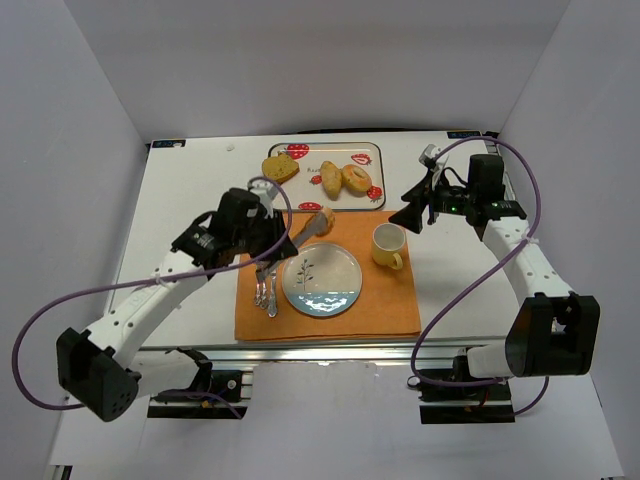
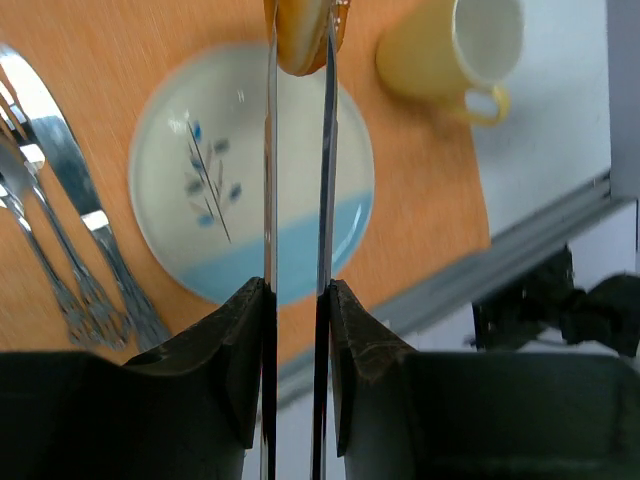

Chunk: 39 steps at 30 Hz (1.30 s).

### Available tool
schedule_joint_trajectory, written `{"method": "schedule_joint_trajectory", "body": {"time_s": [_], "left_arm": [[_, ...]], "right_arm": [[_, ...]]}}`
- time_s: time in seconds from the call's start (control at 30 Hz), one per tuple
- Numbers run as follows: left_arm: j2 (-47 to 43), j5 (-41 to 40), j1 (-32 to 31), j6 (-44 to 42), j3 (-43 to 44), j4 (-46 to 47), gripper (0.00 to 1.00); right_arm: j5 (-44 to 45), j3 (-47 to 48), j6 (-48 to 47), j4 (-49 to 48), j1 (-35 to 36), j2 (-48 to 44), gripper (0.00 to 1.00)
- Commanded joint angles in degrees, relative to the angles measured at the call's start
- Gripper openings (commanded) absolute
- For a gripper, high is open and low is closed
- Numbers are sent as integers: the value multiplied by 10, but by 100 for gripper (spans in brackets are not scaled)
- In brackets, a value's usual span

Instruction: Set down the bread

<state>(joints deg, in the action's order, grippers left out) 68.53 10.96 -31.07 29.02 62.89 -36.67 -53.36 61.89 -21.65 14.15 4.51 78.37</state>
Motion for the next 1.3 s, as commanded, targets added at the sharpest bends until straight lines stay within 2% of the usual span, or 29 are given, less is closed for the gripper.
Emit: {"method": "schedule_joint_trajectory", "body": {"time_s": [0.0, 0.17, 0.3, 0.47, 0.57, 0.93, 1.13, 1.17, 1.2, 1.27], "left_arm": [[-45, 18, -36, 69, -54, -30, 1], [-38, -8, -106, 116, -102, -1, 14], [-7, -51, -161, 119, -109, 6, 34], [-9, -69, -173, 126, -109, 12, 51], [-22, -77, -172, 122, -102, 3, 55], [-57, -106, -172, 125, -74, -23, 59], [-64, -164, -172, 119, -43, -49, 57], [-67, -182, -172, 119, -36, -55, 55], [-71, -230, -171, 114, -30, -60, 47], [-86, -272, -146, 108, -23, -68, 33]], "right_arm": [[-19, 31, -9, 11, -3, 5, 83], [-23, 37, -7, 15, -3, 9, 83], [-24, 35, -7, 17, -2, 6, 83], [-24, 24, -9, 17, -2, -5, 83], [-24, 18, -9, 17, -2, -9, 83], [-29, 10, -8, 16, -2, -11, 83], [-32, 14, -9, 18, -3, -10, 83], [-31, 14, -15, 21, -2, -10, 83], [-34, 12, -19, 22, -2, -12, 83], [-38, 10, -34, 25, -1, -16, 83]]}}
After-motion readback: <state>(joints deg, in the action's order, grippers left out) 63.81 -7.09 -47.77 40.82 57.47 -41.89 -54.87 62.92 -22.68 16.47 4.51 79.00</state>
